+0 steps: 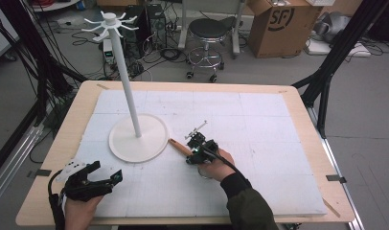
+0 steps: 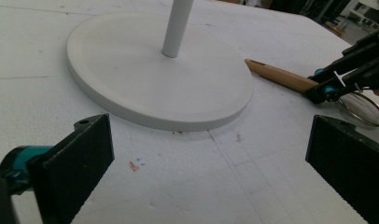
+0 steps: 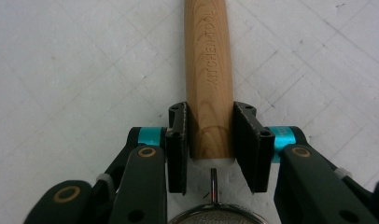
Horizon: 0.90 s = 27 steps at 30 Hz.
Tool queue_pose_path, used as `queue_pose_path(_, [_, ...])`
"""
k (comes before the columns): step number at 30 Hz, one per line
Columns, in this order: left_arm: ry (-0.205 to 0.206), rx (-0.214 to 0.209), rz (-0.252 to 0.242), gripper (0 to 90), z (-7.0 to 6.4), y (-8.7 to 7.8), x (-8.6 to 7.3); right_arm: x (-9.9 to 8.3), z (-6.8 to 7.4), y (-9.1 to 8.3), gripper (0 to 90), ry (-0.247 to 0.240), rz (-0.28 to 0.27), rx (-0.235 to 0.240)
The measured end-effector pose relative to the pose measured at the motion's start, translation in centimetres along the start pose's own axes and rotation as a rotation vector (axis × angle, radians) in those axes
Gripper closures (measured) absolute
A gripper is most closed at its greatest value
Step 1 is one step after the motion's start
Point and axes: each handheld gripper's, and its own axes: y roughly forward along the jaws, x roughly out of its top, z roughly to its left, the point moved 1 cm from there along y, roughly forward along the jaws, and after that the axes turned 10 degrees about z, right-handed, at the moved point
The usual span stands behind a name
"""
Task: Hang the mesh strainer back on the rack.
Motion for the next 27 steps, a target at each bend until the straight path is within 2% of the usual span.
queue_pose_path(6, [-0.005,0.0,-0.005,1.6,0.1,-0.1,0.0,0.6,-0.1,-0.1,68.3,-0.004,0.051,-0.005])
queue_pose_path(9, [-0.005,0.0,-0.005,1.6,0.1,-0.1,0.0,1.0,-0.1,-0.1,68.3,0.019,0.078,0.005])
queue_pose_path(13, [-0.005,0.002,-0.004,1.6,0.1,-0.1,0.0,2.2,-0.2,-0.1,68.5,-0.027,0.166,-0.006])
queue_pose_path(16, [-0.006,0.003,-0.003,1.6,0.2,-0.1,0.0,2.4,-0.3,-0.1,68.6,-0.029,0.182,0.003])
queue_pose_path(20, [-0.009,-0.003,-0.011,1.6,0.3,-0.2,0.0,1.9,-0.5,-0.2,68.9,-0.017,0.144,0.021])
queue_pose_path(24, [-0.009,-0.008,-0.007,1.6,0.3,-0.2,0.0,0.8,-1.0,-0.3,68.9,0.05,0.053,0.073])
queue_pose_path(27, [-0.012,-0.008,-0.014,1.6,0.3,-0.3,0.0,0.2,-1.3,-0.4,68.9,0.074,0.018,0.107])
